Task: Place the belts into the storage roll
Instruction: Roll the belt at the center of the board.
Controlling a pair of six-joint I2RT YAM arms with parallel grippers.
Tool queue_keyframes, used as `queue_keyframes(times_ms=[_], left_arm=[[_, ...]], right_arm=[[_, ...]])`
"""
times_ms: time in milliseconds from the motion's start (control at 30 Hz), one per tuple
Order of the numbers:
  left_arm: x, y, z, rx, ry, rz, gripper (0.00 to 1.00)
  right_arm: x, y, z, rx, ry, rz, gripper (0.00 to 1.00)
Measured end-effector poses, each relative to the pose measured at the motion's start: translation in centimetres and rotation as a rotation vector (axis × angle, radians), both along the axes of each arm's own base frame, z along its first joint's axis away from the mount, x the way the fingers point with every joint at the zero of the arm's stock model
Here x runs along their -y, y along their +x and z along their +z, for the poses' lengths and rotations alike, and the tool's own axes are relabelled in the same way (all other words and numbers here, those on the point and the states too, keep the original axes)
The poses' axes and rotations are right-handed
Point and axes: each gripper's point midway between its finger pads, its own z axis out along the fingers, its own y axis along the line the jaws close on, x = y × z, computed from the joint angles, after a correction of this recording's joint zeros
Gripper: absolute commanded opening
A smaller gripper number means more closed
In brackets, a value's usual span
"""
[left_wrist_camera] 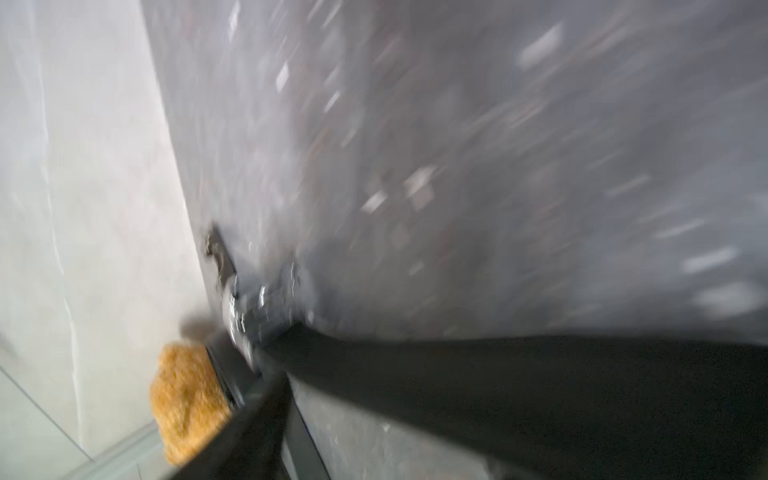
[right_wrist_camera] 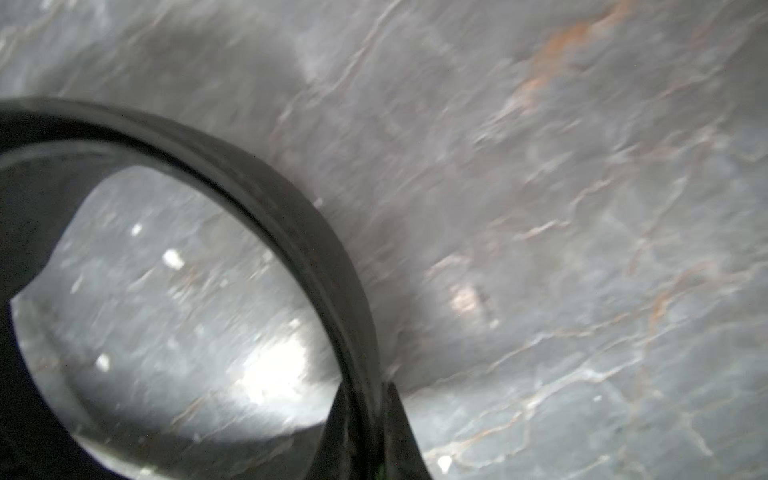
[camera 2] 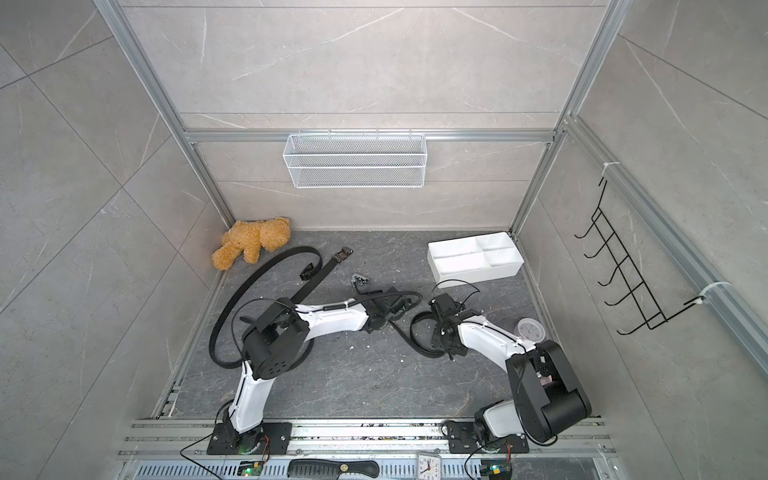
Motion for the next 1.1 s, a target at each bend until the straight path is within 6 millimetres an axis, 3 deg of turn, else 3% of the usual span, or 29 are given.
queue_keyframes(times_ms=[67, 167, 333, 433, 567, 633, 733, 833, 900, 1033, 1100], left_arm=[[-2.4, 0.0, 1.1, -0.002, -0.069, 0.084, 1.00], [-3.6, -1.6, 2.8, -0.022, -0.217, 0.167, 1.00], [-2.5, -5.7, 8.2, -0.111, -0.621, 0.335, 0.99], [-1.2, -7.2, 9.2, -0.223, -0.792, 0.454, 0.96], [0.3, -8.1, 6.1, -0.394, -0.876, 0.621, 0.83], [0.3, -8.1, 3.1, -0.481, -0.872, 0.723, 0.77], [-0.2, -7.8, -0.7, -0.561, -0.850, 0.841, 0.75], [0.2, -7.3, -2.0, -0.603, -0.853, 0.883, 0.69], [1.1, -6.5, -1.9, -0.610, -0.869, 0.876, 0.55], [2.8, -5.0, -1.5, -0.616, -0.894, 0.846, 0.06], [2.8, -4.6, -1.6, -0.611, -0.881, 0.835, 0.00]], right_arm=[[-1.0, -0.3, 0.0, -0.007, -0.010, 0.030, 0.00], [-1.6, -0.5, 0.0, -0.011, -0.025, 0.042, 0.02], [-2.6, -0.8, 0.0, -0.020, -0.037, 0.063, 0.06], [-3.3, -1.0, 0.0, -0.022, -0.039, 0.075, 0.07], [-3.6, -1.1, -0.1, -0.018, -0.049, 0.083, 0.09], [-3.8, -1.2, -0.1, -0.015, -0.052, 0.087, 0.09], [-4.1, -1.4, -0.1, -0.014, -0.049, 0.092, 0.09], [-4.6, -1.6, -0.1, -0.014, -0.048, 0.109, 0.10], [-5.0, -1.9, -0.1, -0.017, -0.046, 0.123, 0.10], [-5.6, -2.1, -0.1, -0.024, -0.052, 0.146, 0.14], [-6.0, -2.3, -0.2, -0.037, -0.052, 0.160, 0.18]])
